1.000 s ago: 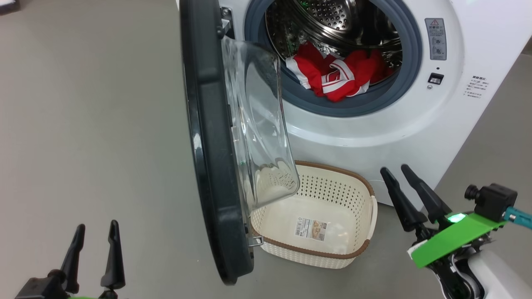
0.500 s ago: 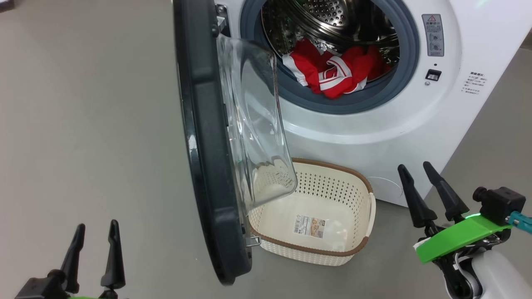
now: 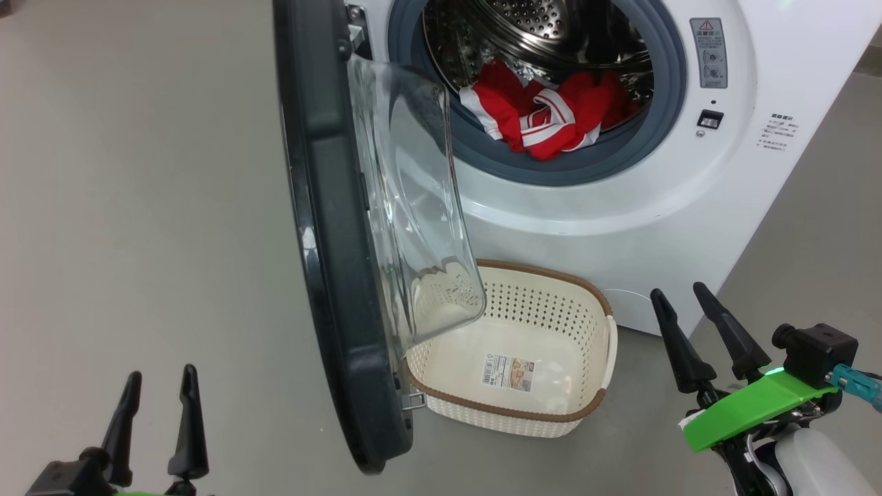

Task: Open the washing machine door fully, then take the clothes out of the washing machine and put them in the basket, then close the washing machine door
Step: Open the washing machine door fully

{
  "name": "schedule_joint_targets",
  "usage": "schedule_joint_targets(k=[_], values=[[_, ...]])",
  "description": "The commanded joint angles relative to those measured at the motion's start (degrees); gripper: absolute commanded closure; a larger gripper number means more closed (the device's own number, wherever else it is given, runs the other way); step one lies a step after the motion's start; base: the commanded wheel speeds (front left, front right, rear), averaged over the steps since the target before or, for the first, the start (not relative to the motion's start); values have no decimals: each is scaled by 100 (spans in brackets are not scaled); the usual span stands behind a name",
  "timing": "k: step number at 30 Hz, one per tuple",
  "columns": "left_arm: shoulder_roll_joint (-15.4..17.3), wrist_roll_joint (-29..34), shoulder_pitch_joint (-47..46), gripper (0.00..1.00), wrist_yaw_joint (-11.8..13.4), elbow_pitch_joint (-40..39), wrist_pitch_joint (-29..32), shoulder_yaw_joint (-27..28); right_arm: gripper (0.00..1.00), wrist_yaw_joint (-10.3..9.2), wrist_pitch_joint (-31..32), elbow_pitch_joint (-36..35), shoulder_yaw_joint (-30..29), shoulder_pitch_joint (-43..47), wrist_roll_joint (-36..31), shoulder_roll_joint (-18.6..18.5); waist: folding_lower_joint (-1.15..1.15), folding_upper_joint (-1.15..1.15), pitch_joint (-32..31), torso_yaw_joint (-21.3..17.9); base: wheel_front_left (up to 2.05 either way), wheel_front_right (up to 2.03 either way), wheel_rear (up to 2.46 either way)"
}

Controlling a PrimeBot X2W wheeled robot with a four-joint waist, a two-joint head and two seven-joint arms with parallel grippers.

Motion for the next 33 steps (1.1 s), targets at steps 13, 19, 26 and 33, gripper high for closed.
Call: schedule_joint_targets(k=[13,19,26,33], values=[[60,9,-119,0,-18,-154,-46,242,0,9,-69,-125,140,-52,-39,-49,0,0,28,15,0,0,0],[58,-4,-130,0,-18,-148,-46,241,0,9,-69,-103,145,-65,-37,-37,0,0,39,4,0,0,0],[68,-2,-145,0,-18,-133,-46,216,0,9,-69,-81,120,-58,-47,-28,0,0,36,1,0,0,0],[81,-8,-148,0,-18,-113,-46,179,0,9,-69,-64,108,-37,-57,-20,0,0,3,14,0,0,0]])
